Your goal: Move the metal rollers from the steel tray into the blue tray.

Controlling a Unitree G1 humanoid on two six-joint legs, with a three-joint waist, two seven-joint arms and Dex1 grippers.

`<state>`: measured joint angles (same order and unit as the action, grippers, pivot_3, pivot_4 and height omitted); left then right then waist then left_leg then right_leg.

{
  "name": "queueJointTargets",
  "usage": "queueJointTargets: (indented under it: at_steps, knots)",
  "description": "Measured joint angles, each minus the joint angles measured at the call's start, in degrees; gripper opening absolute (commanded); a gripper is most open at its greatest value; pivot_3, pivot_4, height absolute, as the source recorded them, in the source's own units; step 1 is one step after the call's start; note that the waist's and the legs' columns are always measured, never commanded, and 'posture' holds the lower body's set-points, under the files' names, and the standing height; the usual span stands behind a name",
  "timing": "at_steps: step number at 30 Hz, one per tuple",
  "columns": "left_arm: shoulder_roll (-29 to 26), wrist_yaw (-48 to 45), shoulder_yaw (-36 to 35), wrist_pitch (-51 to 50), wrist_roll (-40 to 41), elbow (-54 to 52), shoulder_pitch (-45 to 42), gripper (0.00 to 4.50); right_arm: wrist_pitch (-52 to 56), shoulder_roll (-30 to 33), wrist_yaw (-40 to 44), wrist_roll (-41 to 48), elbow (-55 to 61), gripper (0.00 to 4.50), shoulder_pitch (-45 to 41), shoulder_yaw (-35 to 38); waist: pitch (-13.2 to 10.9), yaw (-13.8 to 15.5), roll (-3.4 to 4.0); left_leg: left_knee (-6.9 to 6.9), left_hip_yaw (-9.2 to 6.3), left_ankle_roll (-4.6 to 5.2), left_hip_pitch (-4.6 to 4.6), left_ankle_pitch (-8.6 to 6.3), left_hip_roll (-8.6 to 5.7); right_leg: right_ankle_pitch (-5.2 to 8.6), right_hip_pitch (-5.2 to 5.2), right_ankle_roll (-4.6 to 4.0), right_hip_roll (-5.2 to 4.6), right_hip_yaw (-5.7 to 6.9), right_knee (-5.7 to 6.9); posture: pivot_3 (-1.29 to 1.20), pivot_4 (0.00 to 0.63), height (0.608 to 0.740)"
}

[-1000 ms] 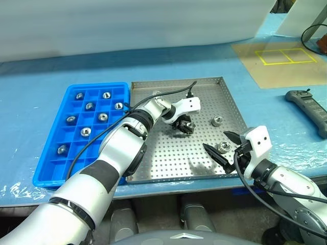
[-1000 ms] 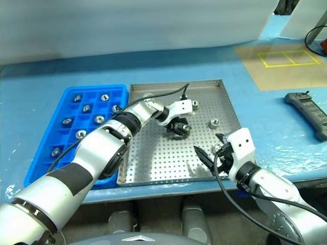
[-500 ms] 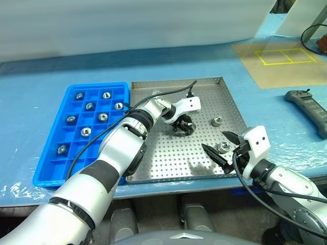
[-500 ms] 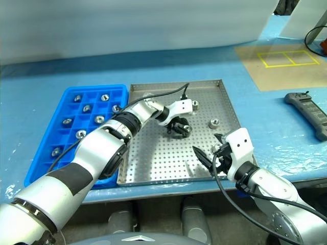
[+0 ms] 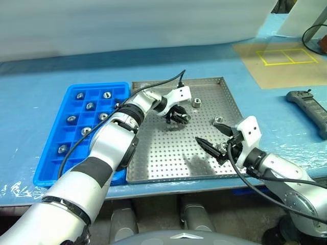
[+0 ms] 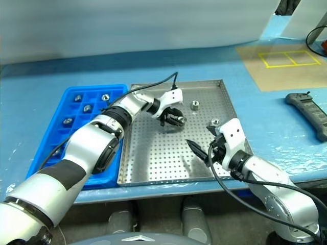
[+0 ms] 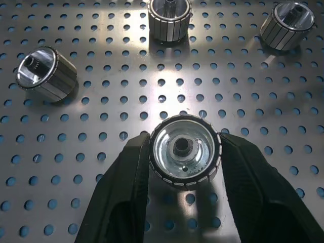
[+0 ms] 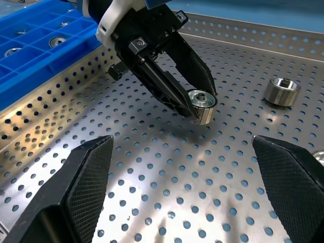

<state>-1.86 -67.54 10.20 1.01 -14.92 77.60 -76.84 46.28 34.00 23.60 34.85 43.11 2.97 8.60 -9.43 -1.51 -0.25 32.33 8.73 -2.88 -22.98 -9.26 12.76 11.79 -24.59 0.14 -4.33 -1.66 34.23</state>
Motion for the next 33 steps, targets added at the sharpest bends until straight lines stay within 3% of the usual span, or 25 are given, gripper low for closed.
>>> queueJointTargets:
  at_steps: [16,21,27,33]
  knots:
    - [-9.02,-3.26,-2.37,-3.03,5.13,-11.65,2.48,1.75,-5.35,-0.41,11.95,-4.12,-16.11,4.5,-17.36,-12.29,-0.01,4.04,0.01,-0.01,-0.04,-0.39,0.21,0.24,0.06,0.0,-0.01,-0.02,-0.07,0.03,0.48,-0.12,0.15,0.74]
    - [-12.26,-3.76,-2.19,-8.98,6.81,-24.0,8.97,1.75,-7.69,-1.87,15.35,-5.58,-20.42,4.5,-21.26,-15.46,-0.01,5.0,0.01,-0.02,-0.05,-0.48,0.17,0.29,0.07,0.0,-0.03,-0.03,-0.09,0.06,0.47,-0.05,0.15,0.74]
    - [-17.5,-2.7,-1.94,-21.39,9.55,-47.31,20.82,1.75,-10.2,-3.57,19.4,-7.77,-25.58,4.5,-25.21,-18.52,-0.02,6.05,0.03,-0.08,-0.14,-0.59,0.0,0.36,0.15,0.03,-0.17,-0.08,-0.07,0.1,0.52,0.03,0.15,0.74]
    - [-21.73,0.64,-2.31,-31.57,12.78,-64.53,26.98,1.75,-12.26,-5.47,22.98,-9.21,-29.67,4.5,-28.23,-20.56,-0.03,7.22,0.04,-0.07,-0.15,-0.65,-0.08,0.4,0.15,0.03,-0.28,-0.08,-0.07,0.15,0.55,0.09,0.15,0.74]
